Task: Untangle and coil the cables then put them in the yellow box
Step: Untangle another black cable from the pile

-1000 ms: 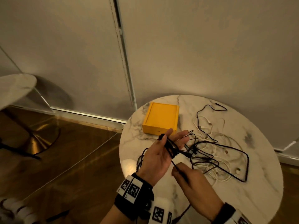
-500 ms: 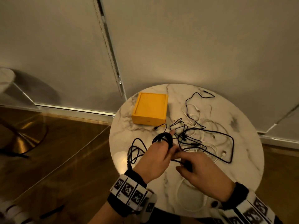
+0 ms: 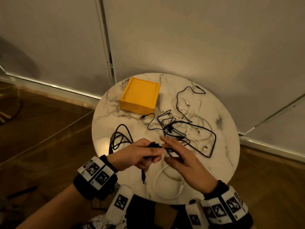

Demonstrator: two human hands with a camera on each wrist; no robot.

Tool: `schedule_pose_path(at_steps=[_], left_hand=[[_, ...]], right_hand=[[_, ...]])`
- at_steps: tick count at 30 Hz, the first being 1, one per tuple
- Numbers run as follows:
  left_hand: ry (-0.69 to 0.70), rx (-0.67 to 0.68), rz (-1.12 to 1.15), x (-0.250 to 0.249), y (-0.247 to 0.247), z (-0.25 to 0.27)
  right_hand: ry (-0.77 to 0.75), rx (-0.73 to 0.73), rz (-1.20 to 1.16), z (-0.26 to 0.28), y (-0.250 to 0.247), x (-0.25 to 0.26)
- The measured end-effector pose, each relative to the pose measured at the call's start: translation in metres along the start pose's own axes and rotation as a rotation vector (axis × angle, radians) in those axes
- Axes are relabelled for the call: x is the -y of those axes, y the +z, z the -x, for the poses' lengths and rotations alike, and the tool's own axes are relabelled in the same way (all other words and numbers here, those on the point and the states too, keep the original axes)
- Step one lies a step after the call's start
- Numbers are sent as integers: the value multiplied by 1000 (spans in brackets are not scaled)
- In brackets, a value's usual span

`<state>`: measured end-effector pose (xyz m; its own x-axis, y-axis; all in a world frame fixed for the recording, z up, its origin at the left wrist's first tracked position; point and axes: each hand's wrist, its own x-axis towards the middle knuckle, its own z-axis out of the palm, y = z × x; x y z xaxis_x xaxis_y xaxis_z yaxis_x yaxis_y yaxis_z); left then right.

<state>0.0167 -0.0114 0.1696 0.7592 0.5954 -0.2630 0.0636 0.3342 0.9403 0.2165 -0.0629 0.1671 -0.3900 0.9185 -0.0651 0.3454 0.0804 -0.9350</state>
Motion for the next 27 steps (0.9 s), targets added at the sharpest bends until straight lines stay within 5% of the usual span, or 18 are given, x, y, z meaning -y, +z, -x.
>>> schedule_pose_path(at_steps=[4, 10, 20, 27], left_hand=[[31, -16, 234, 4, -3, 3], [68, -24, 477, 12, -6, -3], [186, -541, 216, 9, 20, -35], [274, -599, -33, -5, 29, -50]], right_hand=[[40, 31, -419, -1, 18, 1], [-76, -258, -259, -17, 32, 0], [-72, -566, -331, -26, 30, 6], [-49, -588, -292, -12, 10, -8]])
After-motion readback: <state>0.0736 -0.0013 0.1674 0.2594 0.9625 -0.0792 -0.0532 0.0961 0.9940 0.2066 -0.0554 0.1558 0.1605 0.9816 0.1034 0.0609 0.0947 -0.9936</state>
